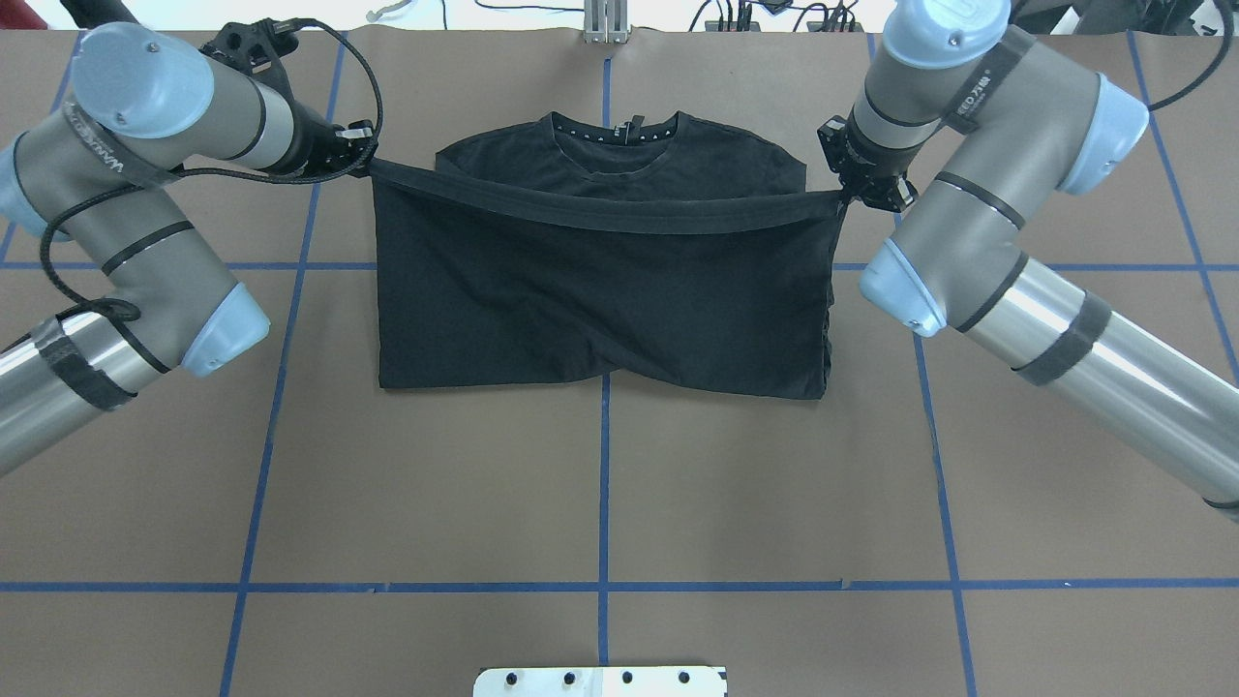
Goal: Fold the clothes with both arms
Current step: 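Lift the hem with both grippers and fold it toward the collar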
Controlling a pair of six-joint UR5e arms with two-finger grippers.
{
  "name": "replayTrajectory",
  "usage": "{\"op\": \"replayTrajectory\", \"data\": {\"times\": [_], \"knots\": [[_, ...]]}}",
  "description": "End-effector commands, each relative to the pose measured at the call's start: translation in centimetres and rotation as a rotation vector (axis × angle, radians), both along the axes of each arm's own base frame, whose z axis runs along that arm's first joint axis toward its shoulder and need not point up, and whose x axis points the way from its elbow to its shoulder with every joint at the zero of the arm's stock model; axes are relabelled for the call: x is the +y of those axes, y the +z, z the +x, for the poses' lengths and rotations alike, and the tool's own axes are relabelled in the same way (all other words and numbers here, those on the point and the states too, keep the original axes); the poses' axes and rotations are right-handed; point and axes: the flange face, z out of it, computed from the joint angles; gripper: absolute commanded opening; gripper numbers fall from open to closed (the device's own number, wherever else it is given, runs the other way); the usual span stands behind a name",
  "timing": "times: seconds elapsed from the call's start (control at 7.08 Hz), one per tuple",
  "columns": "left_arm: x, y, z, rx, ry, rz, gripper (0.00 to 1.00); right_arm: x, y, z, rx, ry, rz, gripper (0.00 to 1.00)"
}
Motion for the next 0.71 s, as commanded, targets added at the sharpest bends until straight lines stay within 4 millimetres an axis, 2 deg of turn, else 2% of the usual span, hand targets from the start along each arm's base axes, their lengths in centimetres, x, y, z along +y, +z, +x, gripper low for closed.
{"op": "replayTrajectory", "data": {"times": [0.0, 0.56], "knots": [[-2.1, 0.2, 1.5, -0.003, -0.023, 0.006, 0.00, -2.4, 2.6, -1.8, -0.003, -0.001, 0.038, 0.00], [-2.8, 2.3, 2.1, 0.005, -0.029, 0.021, 0.00, -3.9, 3.8, -2.9, 0.030, -0.008, 0.059, 0.00]]}}
